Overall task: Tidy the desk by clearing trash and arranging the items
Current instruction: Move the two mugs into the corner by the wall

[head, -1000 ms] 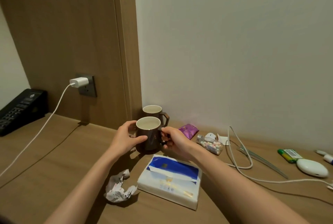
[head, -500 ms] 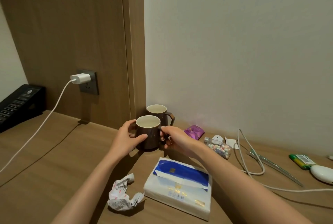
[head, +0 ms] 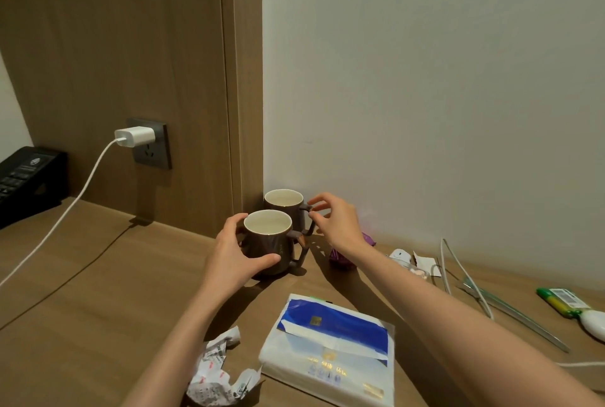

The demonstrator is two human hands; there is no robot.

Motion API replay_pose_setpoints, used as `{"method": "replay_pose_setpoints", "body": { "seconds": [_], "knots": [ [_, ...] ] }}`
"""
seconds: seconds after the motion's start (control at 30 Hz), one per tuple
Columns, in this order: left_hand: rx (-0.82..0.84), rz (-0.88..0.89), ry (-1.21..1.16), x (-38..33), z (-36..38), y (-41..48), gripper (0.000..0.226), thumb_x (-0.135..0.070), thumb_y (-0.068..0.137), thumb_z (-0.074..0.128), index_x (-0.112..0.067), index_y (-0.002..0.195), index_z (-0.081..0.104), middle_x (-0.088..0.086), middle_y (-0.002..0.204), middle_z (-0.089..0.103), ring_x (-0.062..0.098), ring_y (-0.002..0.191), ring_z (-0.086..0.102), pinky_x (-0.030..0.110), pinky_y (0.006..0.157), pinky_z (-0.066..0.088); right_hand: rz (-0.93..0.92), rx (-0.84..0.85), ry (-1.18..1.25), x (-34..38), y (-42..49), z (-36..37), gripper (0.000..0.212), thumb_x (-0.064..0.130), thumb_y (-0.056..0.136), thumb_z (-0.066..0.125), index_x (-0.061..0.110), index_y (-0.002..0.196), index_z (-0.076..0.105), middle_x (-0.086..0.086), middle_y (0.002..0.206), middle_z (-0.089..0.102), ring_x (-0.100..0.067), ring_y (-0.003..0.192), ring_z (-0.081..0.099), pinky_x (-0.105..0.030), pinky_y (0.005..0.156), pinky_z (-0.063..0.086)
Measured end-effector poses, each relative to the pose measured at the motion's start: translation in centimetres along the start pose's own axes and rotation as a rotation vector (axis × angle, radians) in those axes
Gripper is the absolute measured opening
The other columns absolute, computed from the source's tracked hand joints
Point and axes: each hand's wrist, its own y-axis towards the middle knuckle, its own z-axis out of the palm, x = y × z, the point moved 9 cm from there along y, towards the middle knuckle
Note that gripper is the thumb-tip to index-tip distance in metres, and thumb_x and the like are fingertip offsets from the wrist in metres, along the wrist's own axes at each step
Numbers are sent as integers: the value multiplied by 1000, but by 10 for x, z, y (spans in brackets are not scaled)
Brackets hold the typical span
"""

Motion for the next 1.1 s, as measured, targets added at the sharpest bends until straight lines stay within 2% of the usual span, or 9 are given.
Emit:
{"method": "replay_pose_setpoints", "body": {
  "seconds": [0.13,0.27,0.4,0.53,0.6,0.7,0.77,0.9,1.1],
  "knots": [
    [-14,17,22,0,0,0,89,-31,62,85,-25,136,36,2,138,47,22,122,49,37,92,49,8,-39,-24,-4,10,-3,11,15,90,64,17,99,69,-3,100,69,-15,84,64,-31,74,59],
    [-24,16,26,1,1,0,89,-32,61,86,-26,135,36,1,137,47,21,121,49,38,92,49,10,-47,-43,-6,16,-4,14,14,90,63,14,102,71,-5,100,69,-15,85,63,-25,73,54],
    [-26,13,40,0,1,0,89,-32,62,85,-25,136,36,2,138,47,22,122,49,41,94,49,34,-46,-44,-10,18,-2,15,15,91,63,14,103,71,-5,104,69,-17,87,64,-26,74,54],
    [-24,16,41,-2,0,-2,89,-31,63,85,-24,136,35,2,139,47,22,123,49,40,94,48,-30,-71,-66,4,4,-7,17,28,91,62,19,102,71,1,104,68,-9,84,61,-23,71,53],
    [-13,10,32,-1,0,-2,89,-30,63,85,-25,137,35,2,140,46,22,123,48,39,94,48,-45,21,1,16,-12,-6,22,37,91,60,20,101,70,6,93,67,-6,80,60,-16,65,49],
    [4,6,6,1,-1,-4,91,-28,63,85,-26,138,34,2,140,46,22,124,48,39,94,48,-64,234,59,26,-37,0,27,45,86,63,22,100,70,9,90,68,-6,82,63,-17,67,53],
    [7,2,-6,1,-3,-5,90,-24,64,85,-26,139,35,2,141,45,23,125,47,39,94,48,-89,277,32,27,-47,-1,27,40,83,69,22,104,70,8,92,69,-6,83,64,-18,70,55],
    [3,10,-20,-1,-6,-7,88,-20,66,84,-23,140,36,3,140,46,23,125,47,38,95,47,-74,238,67,26,-54,-1,29,26,84,71,17,112,70,2,98,72,-7,82,67,-16,69,56],
    [-39,-12,-17,4,-12,-7,87,-20,66,84,-23,139,37,4,140,47,24,125,48,40,95,47,-59,226,92,29,-52,5,30,24,85,70,15,113,70,-1,95,73,-6,74,68,-14,68,54]
  ]
}}
